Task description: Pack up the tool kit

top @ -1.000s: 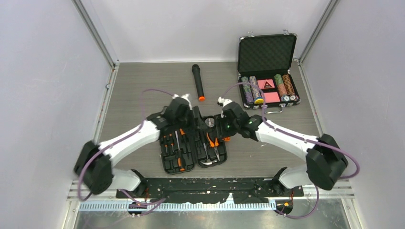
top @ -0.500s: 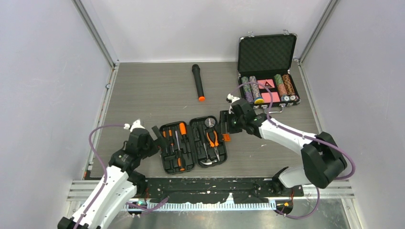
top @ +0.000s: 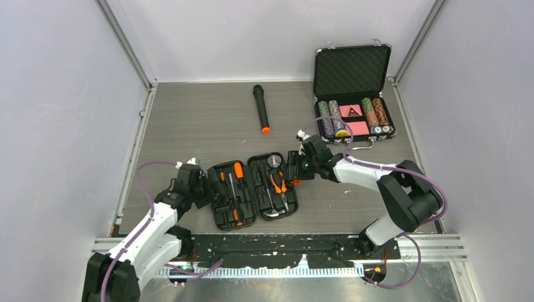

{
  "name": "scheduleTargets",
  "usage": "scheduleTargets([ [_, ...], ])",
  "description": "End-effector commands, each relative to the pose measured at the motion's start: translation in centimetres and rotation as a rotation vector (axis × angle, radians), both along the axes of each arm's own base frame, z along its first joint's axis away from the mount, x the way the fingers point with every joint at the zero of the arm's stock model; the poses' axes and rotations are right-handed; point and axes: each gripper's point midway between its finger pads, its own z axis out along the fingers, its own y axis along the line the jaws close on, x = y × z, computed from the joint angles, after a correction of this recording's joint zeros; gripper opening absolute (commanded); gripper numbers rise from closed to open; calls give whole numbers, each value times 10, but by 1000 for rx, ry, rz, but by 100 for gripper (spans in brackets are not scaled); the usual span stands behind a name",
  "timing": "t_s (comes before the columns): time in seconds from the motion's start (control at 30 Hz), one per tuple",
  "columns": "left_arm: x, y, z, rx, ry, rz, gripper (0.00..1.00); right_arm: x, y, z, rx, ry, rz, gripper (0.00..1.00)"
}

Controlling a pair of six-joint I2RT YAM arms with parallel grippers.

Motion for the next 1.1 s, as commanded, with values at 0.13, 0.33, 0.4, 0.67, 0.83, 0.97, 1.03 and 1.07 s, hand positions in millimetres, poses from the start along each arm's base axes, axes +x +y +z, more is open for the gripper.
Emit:
scheduleTargets([
  [0.13,5,-52,72,-307,-128,-151,61,-7,23,-9,127,45,28,56],
  [0.33,4,-73,142,-422,-261,-206,57,-11,29,-14,172,68,21,54],
  [0.4,3,-83,162,-447,-287,-234,57,-12,30,-16,186,77,16,54],
  [0.67,4,-144,218,-497,-349,-382,60,-13,34,-15,239,94,-14,53],
  [0.83,12,-184,237,-515,-356,-461,62,-13,35,-10,266,87,-38,54],
  [0.97,21,-205,237,-501,-333,-502,64,-5,25,-3,259,44,-85,55],
  [1.03,24,-205,240,-488,-350,-500,65,2,12,3,226,6,-119,55],
  [1.07,26,-203,239,-469,-362,-491,65,6,8,14,221,-39,-118,56],
])
